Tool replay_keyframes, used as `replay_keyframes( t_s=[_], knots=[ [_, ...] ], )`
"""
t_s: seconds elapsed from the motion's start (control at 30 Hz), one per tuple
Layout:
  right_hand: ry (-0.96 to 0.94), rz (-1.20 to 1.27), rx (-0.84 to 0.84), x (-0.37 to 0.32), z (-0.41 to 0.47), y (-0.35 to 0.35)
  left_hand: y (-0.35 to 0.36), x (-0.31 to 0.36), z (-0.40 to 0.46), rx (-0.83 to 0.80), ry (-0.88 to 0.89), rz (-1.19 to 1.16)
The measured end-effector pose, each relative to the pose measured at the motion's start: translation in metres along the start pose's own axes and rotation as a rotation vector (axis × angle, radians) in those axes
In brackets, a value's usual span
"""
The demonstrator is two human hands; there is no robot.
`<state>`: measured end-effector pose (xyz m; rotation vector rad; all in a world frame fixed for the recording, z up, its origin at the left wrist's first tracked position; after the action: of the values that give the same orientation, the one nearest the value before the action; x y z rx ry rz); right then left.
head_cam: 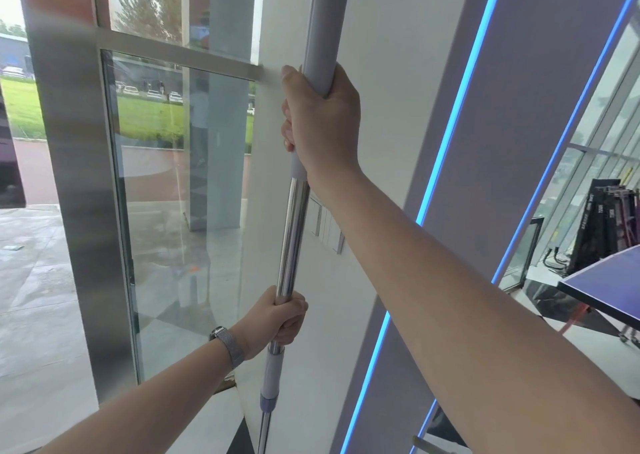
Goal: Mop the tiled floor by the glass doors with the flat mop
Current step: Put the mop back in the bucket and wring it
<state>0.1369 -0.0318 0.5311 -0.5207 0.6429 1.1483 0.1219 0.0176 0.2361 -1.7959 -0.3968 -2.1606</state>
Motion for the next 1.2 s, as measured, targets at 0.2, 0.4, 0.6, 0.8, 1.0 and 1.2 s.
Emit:
replay_keyframes(
  t_s=[0.2,0.4,0.6,0.8,1.0,1.2],
  knots=[
    [0.012,0.004,0.014,0.008,-0.007,0.0,-0.004,-0.01,-0.002,0.014,-0.02,-0.002],
    [0.057,0.016,0.003,0.026,-0.019,0.001,-0.007,-0.028,-0.004,0.013,-0.033,0.022],
    [0.116,0.068,-0.014,0.061,-0.046,-0.002,-0.012,-0.054,-0.013,0.058,-0.093,0.164],
    [0.231,0.091,-0.075,0.105,-0.081,0.005,-0.021,-0.093,-0.026,0.162,-0.218,0.224],
    [0.346,0.129,-0.136,0.141,-0.112,0.009,-0.026,-0.138,-0.036,0.24,-0.353,0.354],
    [0.439,0.163,-0.203,0.169,-0.14,0.004,-0.025,-0.177,-0.039,0.191,-0.441,0.418]
  ],
)
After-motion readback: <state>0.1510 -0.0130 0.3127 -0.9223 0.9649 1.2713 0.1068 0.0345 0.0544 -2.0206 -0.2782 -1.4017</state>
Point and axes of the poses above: each hand's wrist, its own z-axis towards the middle knuckle, its own y-axis out of the palm, x = y × z, the point moved 9 cm from there along z, towards the middle knuckle, and after that the axes turned 14 degrees about -x, right-handed, at the moved point
